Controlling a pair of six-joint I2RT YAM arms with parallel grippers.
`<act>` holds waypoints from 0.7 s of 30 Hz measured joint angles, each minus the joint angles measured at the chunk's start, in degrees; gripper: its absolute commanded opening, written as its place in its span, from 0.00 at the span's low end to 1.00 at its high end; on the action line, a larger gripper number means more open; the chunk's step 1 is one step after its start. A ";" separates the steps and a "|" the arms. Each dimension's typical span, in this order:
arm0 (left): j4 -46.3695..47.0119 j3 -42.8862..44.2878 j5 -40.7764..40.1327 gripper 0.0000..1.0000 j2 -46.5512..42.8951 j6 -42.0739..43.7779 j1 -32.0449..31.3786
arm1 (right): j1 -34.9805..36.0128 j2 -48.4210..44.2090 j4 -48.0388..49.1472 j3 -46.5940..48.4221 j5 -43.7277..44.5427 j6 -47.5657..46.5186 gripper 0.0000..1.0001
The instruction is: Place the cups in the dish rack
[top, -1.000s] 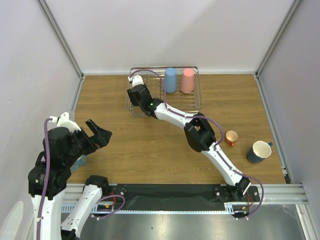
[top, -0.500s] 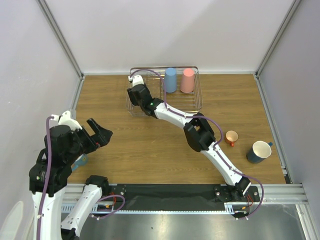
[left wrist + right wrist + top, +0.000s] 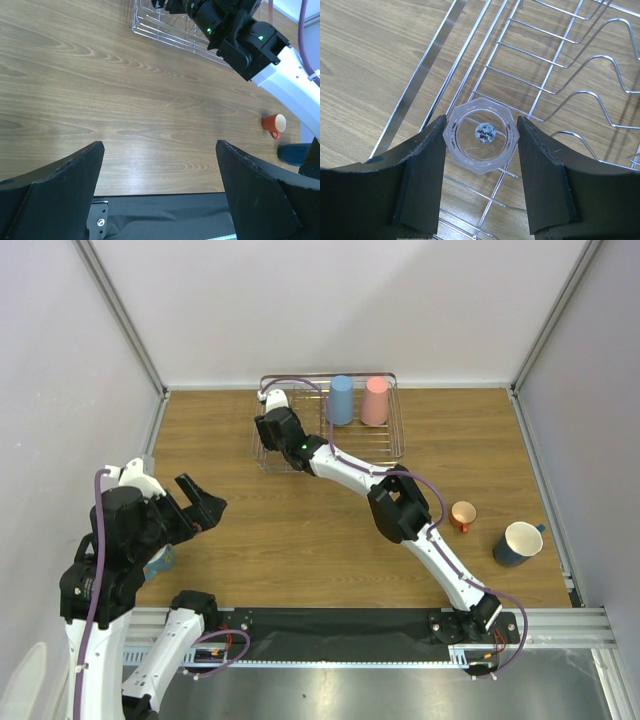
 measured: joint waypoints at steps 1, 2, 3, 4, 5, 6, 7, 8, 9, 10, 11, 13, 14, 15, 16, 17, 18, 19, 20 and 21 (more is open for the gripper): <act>0.26 -0.04 0.11 1.00 0.00 0.02 0.00 | -0.02 0.00 0.00 0.00 -0.13 0.00 0.50; 0.50 -0.07 0.22 1.00 0.02 0.02 0.00 | -0.04 0.00 0.00 0.00 -0.20 0.02 0.54; 0.68 -0.09 0.33 1.00 0.09 0.02 0.00 | -0.04 0.00 0.00 0.00 -0.26 0.04 0.57; 0.81 -0.11 0.39 1.00 0.17 0.02 0.00 | -0.09 0.00 0.00 0.00 -0.31 0.17 0.58; 1.01 -0.11 0.46 1.00 0.26 0.02 0.00 | -0.11 0.00 0.00 0.00 -0.35 0.24 0.59; 1.11 -0.13 0.63 1.00 0.33 0.02 0.00 | -0.11 0.00 0.02 0.00 -0.50 0.33 0.63; 1.33 -0.24 0.85 1.00 0.37 0.02 0.00 | -0.11 0.00 0.02 0.00 -0.57 0.42 0.65; 1.51 -0.35 1.16 0.99 0.42 0.02 0.00 | -0.11 0.00 0.00 0.00 -0.74 0.42 0.67; 1.53 -0.44 1.29 0.99 0.48 0.02 0.00 | -0.09 0.00 0.00 0.00 -0.87 0.48 0.71; 1.57 -0.44 1.40 1.00 0.57 0.02 0.00 | -0.09 0.00 -0.02 0.00 -1.01 0.61 0.73; 1.68 -0.44 1.49 1.00 0.66 0.02 0.00 | -0.09 0.00 -0.02 0.00 -1.11 0.61 0.74; 1.81 -0.44 1.68 1.00 0.79 0.02 0.00 | -0.09 0.00 -0.09 0.02 -1.07 0.63 0.77; 1.81 -0.44 1.73 0.99 0.79 0.04 0.00 | -0.09 0.00 -0.07 0.07 -1.05 0.61 0.78; 1.81 -0.44 1.77 1.00 0.81 0.04 0.00 | -0.09 0.00 -0.13 0.15 -1.01 0.61 0.79; 1.84 -0.44 1.79 1.00 0.83 0.04 0.00 | -0.09 0.00 -0.11 0.24 -0.96 0.61 0.79; 1.84 -0.44 1.84 1.00 0.85 0.04 0.00 | -0.09 0.00 -0.09 0.28 -0.94 0.61 0.79; 1.84 -0.44 1.90 1.00 0.90 0.07 0.00 | -0.09 0.00 -0.11 0.33 -0.94 0.63 0.80; 1.86 -0.44 1.92 1.00 0.96 0.07 0.00 | -0.09 0.00 -0.13 0.33 -0.92 0.61 0.80; 1.86 -0.44 1.92 1.00 1.03 0.07 0.00 | -0.09 0.00 -0.13 0.35 -0.92 0.61 0.80; 1.88 -0.44 1.95 1.00 1.05 0.07 0.00 | -0.09 0.00 -0.15 0.37 -0.94 0.61 0.80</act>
